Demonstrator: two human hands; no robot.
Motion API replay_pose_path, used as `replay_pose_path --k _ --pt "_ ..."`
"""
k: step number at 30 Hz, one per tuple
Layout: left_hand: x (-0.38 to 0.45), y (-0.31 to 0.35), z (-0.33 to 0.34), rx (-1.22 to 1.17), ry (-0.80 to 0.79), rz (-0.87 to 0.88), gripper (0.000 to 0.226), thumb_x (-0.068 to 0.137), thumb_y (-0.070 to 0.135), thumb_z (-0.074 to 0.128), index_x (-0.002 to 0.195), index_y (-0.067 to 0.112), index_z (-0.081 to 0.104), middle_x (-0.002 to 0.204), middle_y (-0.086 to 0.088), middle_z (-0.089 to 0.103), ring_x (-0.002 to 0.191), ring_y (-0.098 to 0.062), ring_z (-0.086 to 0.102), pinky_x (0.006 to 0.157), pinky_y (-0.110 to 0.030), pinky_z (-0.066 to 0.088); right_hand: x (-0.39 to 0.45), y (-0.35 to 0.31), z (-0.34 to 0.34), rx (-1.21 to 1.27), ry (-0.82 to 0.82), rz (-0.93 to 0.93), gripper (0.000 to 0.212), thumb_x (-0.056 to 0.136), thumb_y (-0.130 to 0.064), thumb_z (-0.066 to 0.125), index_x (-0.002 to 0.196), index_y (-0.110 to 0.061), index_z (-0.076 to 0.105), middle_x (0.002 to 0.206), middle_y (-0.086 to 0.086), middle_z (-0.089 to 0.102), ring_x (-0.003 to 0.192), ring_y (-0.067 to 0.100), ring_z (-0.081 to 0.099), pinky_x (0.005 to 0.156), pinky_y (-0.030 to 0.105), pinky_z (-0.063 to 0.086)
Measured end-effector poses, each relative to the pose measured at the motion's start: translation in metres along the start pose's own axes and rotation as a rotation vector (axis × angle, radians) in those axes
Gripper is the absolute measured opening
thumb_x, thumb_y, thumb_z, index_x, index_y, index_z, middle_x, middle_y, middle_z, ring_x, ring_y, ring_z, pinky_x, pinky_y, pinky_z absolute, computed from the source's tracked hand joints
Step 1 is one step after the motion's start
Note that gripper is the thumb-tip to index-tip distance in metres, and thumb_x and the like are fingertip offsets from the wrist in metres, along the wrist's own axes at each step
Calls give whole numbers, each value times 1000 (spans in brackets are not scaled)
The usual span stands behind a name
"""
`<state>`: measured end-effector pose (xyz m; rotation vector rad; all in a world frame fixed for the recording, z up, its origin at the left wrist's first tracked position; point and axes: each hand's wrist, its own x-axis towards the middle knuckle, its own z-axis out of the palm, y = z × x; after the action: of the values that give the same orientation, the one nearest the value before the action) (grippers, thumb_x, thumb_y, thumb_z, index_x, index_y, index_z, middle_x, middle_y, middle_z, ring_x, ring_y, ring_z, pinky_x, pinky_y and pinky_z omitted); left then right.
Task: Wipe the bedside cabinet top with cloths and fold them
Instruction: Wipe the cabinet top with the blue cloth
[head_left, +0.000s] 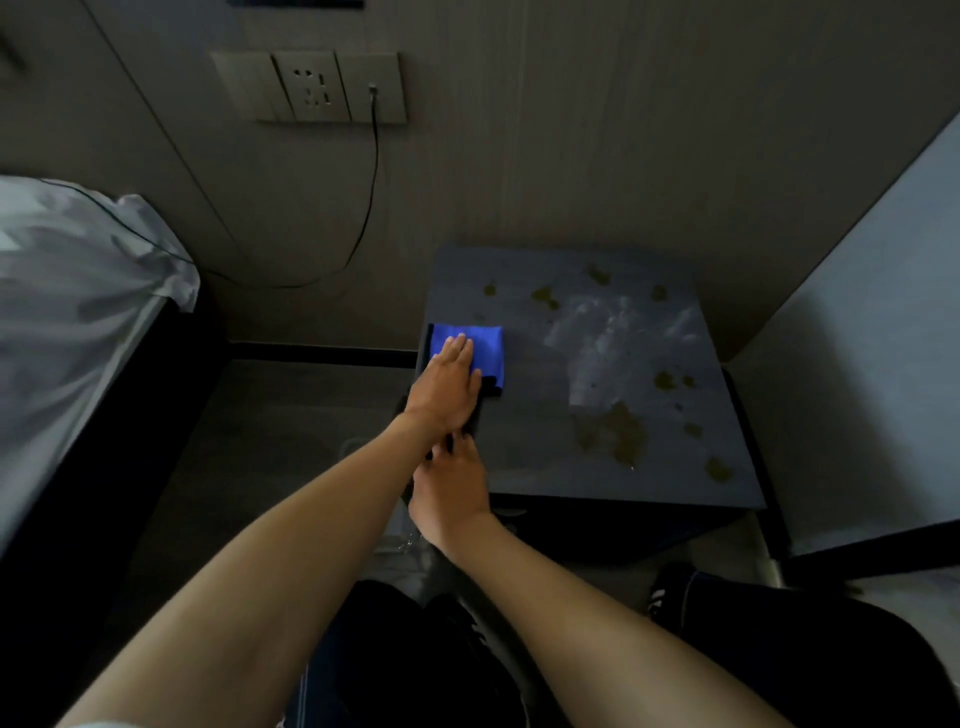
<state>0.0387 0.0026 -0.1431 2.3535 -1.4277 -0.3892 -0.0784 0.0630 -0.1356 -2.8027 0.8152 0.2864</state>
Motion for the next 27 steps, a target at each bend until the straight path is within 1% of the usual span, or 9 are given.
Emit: replay_pose_path --k 4,7,10,12,13,15,17,21,27 --pt "-42 8 -5 -63 136 -29 46 99 17 46 145 10 45 153 -5 43 141 -21 39 106 -37 41 1 -2 6 -56 10 -11 63 101 -39 35 155 -8 25 159 21 26 148 40 18 122 49 9" --pt "-65 17 -14 -9 237 -33 30 91 13 50 119 13 59 123 -3 60 105 -25 61 78 -40 53 -10 6 -4 23 24 -34 61 102 -36 34 155 -8 25 159 19 28 148 36 20 122 43 9" --pt "-86 21 -18 12 233 -43 19 91 19 51 106 17 62 110 -1 63 94 -23 64 72 -39 53 -22 18 -18 132 41 -16 67 102 -32 36 156 -3 8 164 17 9 152 31 7 123 37 5" --pt "-97 20 -16 81 174 -60 21 94 23 49 108 19 64 115 -2 66 99 -26 66 75 -37 53 -25 29 -17 205 -8 18 73 101 -26 38 156 -5 -4 165 14 -10 153 27 -6 124 36 1" --pt "-102 19 -12 130 109 -62 28 96 22 47 119 22 64 127 -2 64 110 -27 65 84 -38 52 -26 35 -14 209 -17 16 75 99 -24 41 157 -7 -3 164 14 -13 153 27 -8 124 36 1" --pt "-107 19 0 136 -28 -46 46 99 18 44 145 25 47 154 1 43 138 -23 46 106 -38 44 -29 48 -7 179 -20 13 79 95 -21 47 158 -9 1 165 14 -9 153 26 -7 124 37 3" --pt "-110 25 13 88 -95 -7 59 100 15 42 155 27 26 164 3 23 149 -18 25 116 -37 34 -34 60 -5 184 -3 49 78 97 -22 45 158 -7 -2 166 11 -6 153 23 -5 124 35 3" --pt "-103 55 47 203 -83 -26 67 103 18 37 159 13 -1 167 -1 1 153 -14 1 124 -31 14 -36 95 -2 112 24 119 65 104 -26 27 157 -10 -7 166 5 -8 153 17 -6 123 34 -1" --pt "-78 121 86 294 -63 30 75 101 26 40 158 11 -7 167 0 -7 153 -14 -5 124 -32 8 -52 171 1 3 0 191 63 104 -29 23 158 -12 -5 166 0 -5 153 14 -5 123 33 -4"
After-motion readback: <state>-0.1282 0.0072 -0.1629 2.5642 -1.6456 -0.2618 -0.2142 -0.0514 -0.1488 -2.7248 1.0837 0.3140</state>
